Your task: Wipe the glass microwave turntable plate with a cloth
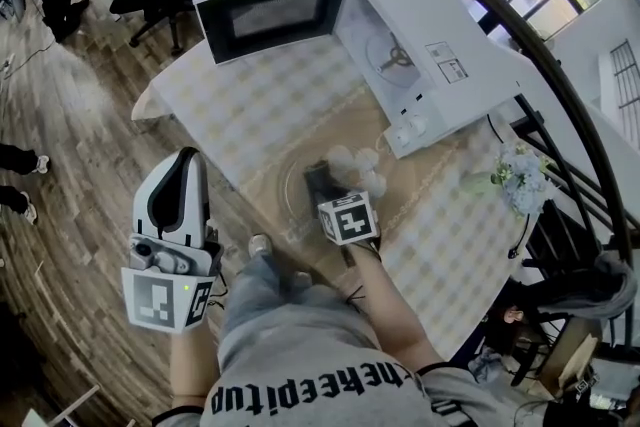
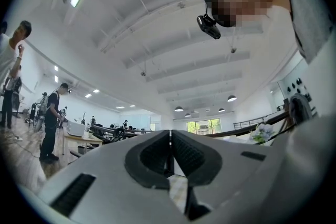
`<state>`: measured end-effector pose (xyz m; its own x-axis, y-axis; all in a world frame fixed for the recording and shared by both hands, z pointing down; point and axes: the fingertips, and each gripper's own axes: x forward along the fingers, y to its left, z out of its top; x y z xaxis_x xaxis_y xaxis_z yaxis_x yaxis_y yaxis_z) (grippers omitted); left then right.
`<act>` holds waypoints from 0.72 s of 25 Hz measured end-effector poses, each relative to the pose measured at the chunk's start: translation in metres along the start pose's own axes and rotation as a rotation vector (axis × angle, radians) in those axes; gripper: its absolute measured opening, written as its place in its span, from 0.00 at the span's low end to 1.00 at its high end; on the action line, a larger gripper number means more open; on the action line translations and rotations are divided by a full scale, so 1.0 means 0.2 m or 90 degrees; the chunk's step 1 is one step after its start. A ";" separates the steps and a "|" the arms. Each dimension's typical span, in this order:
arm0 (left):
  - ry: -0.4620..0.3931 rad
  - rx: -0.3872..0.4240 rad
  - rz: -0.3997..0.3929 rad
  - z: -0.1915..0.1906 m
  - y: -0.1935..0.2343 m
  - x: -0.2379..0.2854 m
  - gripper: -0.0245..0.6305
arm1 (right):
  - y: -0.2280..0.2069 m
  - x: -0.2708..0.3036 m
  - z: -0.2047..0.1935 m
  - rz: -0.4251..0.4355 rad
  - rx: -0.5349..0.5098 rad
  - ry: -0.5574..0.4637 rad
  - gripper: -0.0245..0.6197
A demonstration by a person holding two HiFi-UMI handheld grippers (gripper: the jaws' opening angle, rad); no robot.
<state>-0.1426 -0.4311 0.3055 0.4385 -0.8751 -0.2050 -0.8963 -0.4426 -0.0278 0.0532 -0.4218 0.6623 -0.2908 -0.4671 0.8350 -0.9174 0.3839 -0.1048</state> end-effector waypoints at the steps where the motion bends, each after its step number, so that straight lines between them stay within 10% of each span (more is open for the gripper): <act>1: -0.003 0.003 0.002 0.02 0.00 0.00 0.06 | -0.05 -0.01 -0.01 -0.012 0.009 -0.001 0.19; 18: -0.005 0.007 -0.012 0.04 -0.13 -0.04 0.06 | -0.53 -0.21 -0.20 -0.150 0.076 -0.002 0.19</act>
<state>-0.1232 -0.4109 0.2992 0.4543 -0.8653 -0.2116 -0.8888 -0.4564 -0.0419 0.1737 -0.4111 0.6599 -0.0659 -0.5348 0.8424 -0.9855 0.1671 0.0290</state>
